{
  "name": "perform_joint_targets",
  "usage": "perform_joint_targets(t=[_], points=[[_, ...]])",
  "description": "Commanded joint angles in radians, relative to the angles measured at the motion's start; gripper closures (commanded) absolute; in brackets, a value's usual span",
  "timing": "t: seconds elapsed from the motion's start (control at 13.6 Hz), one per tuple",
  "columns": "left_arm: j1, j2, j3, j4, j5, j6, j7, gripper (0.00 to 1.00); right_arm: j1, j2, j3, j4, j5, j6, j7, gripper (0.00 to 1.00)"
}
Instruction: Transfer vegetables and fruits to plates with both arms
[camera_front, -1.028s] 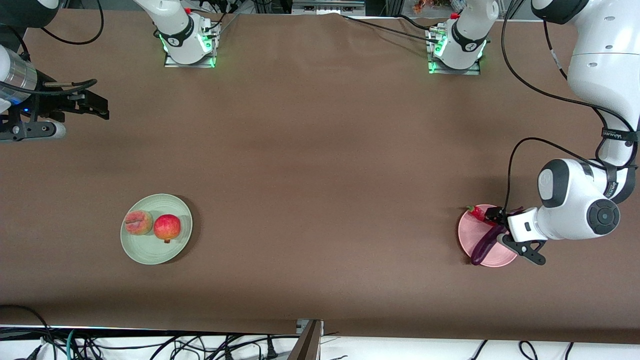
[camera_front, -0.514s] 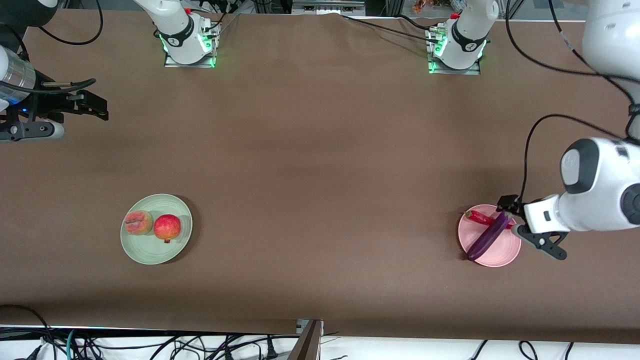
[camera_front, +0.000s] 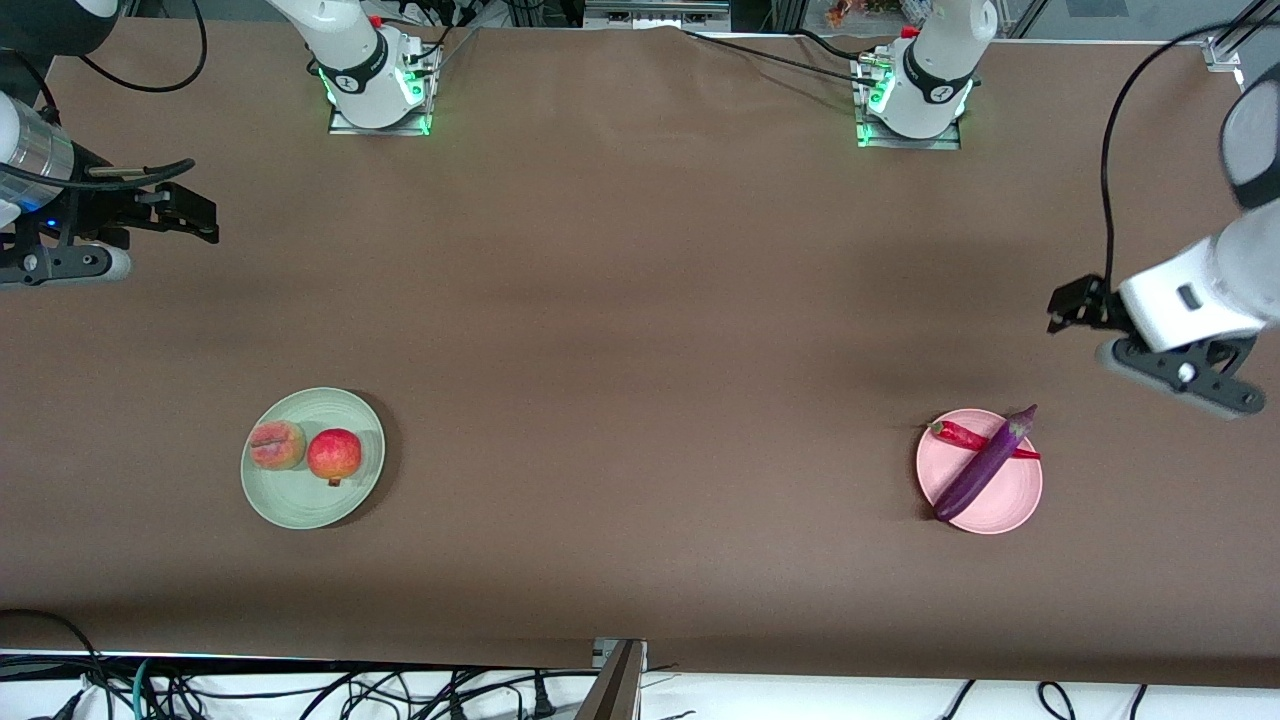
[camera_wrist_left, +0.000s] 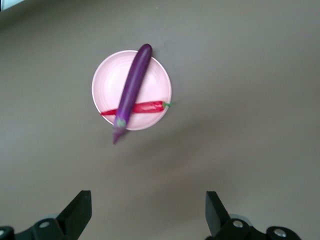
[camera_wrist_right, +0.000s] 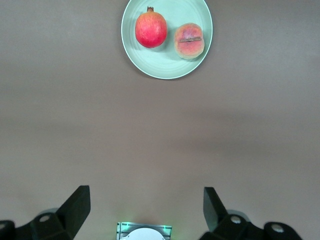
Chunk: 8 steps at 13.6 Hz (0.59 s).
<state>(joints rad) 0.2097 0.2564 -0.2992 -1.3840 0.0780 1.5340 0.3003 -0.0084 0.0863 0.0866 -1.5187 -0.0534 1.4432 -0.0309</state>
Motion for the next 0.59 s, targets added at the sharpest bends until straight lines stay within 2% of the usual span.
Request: perform_joint_targets(t=[0.0, 0.22, 0.51], points=[[0.037, -0.043, 0.011, -0.043, -0.113, -0.038, -0.107, 0.00, 0.002, 0.007, 0.001, 0.022, 0.009, -0.007, 0.009, 0.00], [0.043, -0.106, 0.003, -0.055, -0.116, -0.089, -0.171, 0.00, 0.002, 0.007, 0.001, 0.022, 0.010, -0.007, 0.008, 0.00], [0.020, -0.158, 0.011, -0.119, -0.112, -0.077, -0.185, 0.00, 0.002, 0.010, 0.001, 0.022, 0.010, -0.001, 0.008, 0.00]])
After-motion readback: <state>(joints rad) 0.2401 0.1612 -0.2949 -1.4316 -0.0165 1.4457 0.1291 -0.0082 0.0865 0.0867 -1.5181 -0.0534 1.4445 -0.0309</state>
